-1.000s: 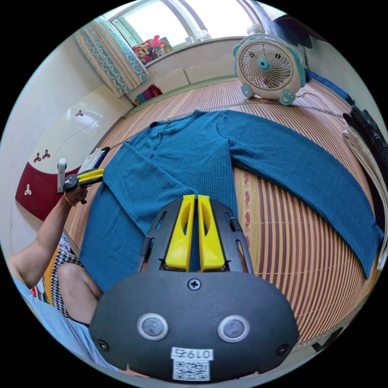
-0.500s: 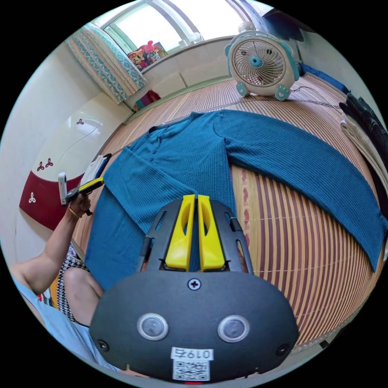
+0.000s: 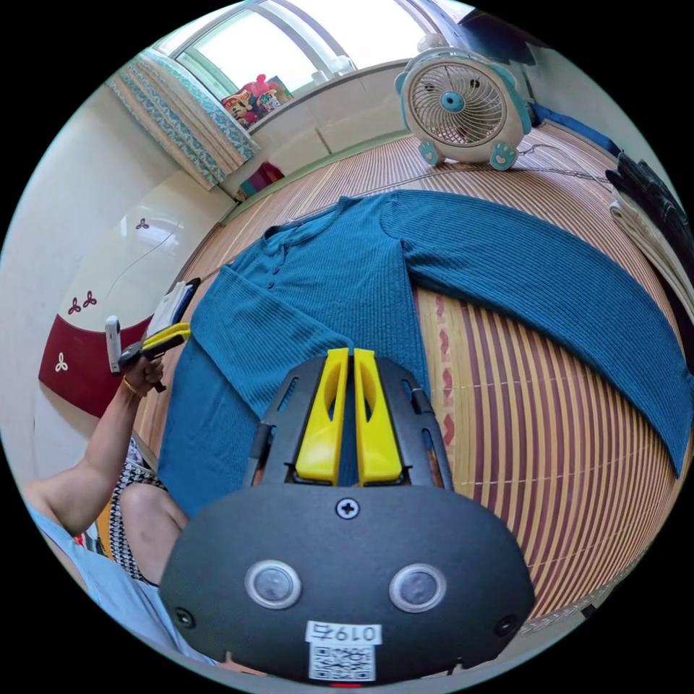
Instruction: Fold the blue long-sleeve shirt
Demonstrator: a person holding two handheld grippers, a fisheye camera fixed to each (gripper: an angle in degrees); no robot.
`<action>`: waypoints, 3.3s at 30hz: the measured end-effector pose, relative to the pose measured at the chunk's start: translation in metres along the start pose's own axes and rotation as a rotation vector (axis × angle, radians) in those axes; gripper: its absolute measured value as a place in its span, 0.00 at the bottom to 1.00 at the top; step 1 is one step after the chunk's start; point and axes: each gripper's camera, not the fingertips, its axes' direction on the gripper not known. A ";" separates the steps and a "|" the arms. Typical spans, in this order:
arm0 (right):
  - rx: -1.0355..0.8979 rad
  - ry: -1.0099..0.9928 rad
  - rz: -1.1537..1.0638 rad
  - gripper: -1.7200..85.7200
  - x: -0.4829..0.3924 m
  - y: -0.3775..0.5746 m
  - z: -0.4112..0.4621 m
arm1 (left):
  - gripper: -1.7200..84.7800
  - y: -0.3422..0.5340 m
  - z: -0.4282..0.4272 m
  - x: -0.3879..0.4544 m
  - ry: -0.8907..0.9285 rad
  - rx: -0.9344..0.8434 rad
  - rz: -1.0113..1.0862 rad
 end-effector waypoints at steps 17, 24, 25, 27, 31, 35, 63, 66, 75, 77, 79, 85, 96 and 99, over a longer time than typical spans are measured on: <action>0.016 -0.052 0.043 0.02 -0.011 -0.014 -0.032 | 0.04 -0.020 -0.008 -0.028 0.161 0.025 -0.135; 0.030 -0.048 0.068 0.02 -0.019 -0.026 -0.053 | 0.03 -0.018 -0.009 0.001 -0.074 0.001 -0.083; 0.007 -0.039 0.073 0.02 -0.021 -0.028 -0.053 | 0.03 -0.020 -0.008 0.005 -0.101 -0.007 -0.086; -0.001 -0.036 0.058 0.02 -0.027 -0.032 -0.057 | 0.03 -0.023 -0.009 0.005 -0.105 -0.006 -0.116; -0.016 -0.038 0.037 0.02 -0.042 -0.042 -0.067 | 0.03 -0.025 -0.010 0.008 -0.086 -0.024 -0.125; 0.000 -0.080 0.049 0.02 -0.054 -0.056 -0.084 | 0.03 -0.025 -0.010 0.005 -0.040 -0.021 -0.194; 0.006 -0.316 -0.489 0.04 -0.287 -0.322 -0.167 | 0.03 -0.025 -0.014 0.058 -0.151 -0.033 -0.143; -0.102 -0.300 -0.667 0.07 -0.360 -0.405 -0.129 | 0.04 -0.027 -0.013 0.070 -0.203 -0.042 -0.064; -0.496 -0.181 -0.681 0.09 -0.482 -0.578 -0.002 | 0.04 -0.020 -0.014 0.049 -0.021 -0.021 -0.140; -0.533 -0.137 -0.667 0.10 -0.499 -0.602 0.010 | 0.04 -0.018 -0.014 0.044 0.014 -0.019 -0.156; -0.586 -0.137 -0.645 0.10 -0.508 -0.618 0.018 | 0.04 -0.018 -0.014 0.044 0.020 -0.022 -0.157; -0.693 -0.090 -0.619 0.10 -0.536 -0.654 0.026 | 0.04 -0.015 -0.016 0.041 0.043 -0.018 -0.170; -0.578 -0.148 -0.539 0.01 -0.549 -0.684 0.002 | 0.04 -0.013 -0.023 0.047 -0.008 -0.019 -0.160; -0.509 -0.182 -0.464 0.01 -0.536 -0.681 0.001 | 0.03 -0.009 -0.025 0.041 0.018 -0.021 -0.214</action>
